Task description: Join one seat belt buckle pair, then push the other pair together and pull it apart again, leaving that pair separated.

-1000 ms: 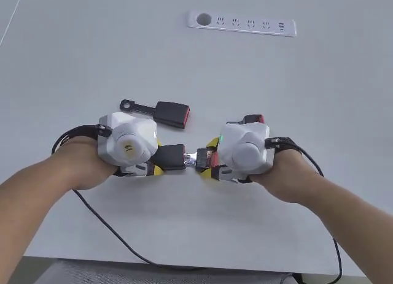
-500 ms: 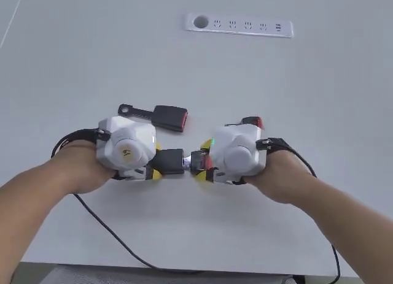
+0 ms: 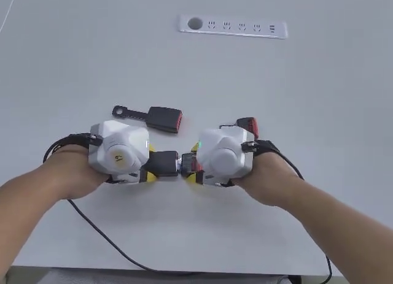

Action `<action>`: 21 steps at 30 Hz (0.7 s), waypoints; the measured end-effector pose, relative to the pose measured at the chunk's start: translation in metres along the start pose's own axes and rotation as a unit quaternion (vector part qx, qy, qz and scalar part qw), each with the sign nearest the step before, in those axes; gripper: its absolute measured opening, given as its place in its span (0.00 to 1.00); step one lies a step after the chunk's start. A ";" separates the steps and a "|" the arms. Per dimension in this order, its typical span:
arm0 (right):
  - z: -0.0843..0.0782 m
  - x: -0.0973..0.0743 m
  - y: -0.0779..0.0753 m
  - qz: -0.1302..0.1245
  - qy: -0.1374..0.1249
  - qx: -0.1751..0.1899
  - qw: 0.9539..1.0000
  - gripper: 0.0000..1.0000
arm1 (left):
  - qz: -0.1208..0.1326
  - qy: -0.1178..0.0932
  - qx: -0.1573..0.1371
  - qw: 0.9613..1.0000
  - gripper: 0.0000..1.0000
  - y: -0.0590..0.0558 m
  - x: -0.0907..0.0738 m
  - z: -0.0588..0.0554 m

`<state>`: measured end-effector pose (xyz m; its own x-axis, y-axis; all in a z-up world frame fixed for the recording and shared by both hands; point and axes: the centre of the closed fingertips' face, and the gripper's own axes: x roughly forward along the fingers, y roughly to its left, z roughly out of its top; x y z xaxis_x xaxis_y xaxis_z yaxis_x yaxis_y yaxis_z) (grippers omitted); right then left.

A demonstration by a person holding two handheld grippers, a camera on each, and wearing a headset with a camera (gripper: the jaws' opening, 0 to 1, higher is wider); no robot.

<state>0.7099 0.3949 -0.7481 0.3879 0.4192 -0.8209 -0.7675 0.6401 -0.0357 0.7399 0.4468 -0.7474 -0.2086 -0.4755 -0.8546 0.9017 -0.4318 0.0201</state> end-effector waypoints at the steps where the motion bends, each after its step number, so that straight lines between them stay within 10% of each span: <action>1: 0.003 0.002 0.001 0.003 -0.005 -0.010 1.000 0.31 | 0.001 -0.002 0.004 1.000 0.31 0.001 0.000 0.001; 21: 0.002 -0.001 0.003 0.009 -0.011 -0.008 1.000 0.31 | -0.009 -0.004 -0.004 1.000 0.31 0.002 -0.003 -0.001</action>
<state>0.7084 0.3980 -0.7464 0.3855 0.4448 -0.8084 -0.7818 0.6228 -0.0302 0.7425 0.4481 -0.7453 -0.2287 -0.4740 -0.8503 0.9007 -0.4345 0.0000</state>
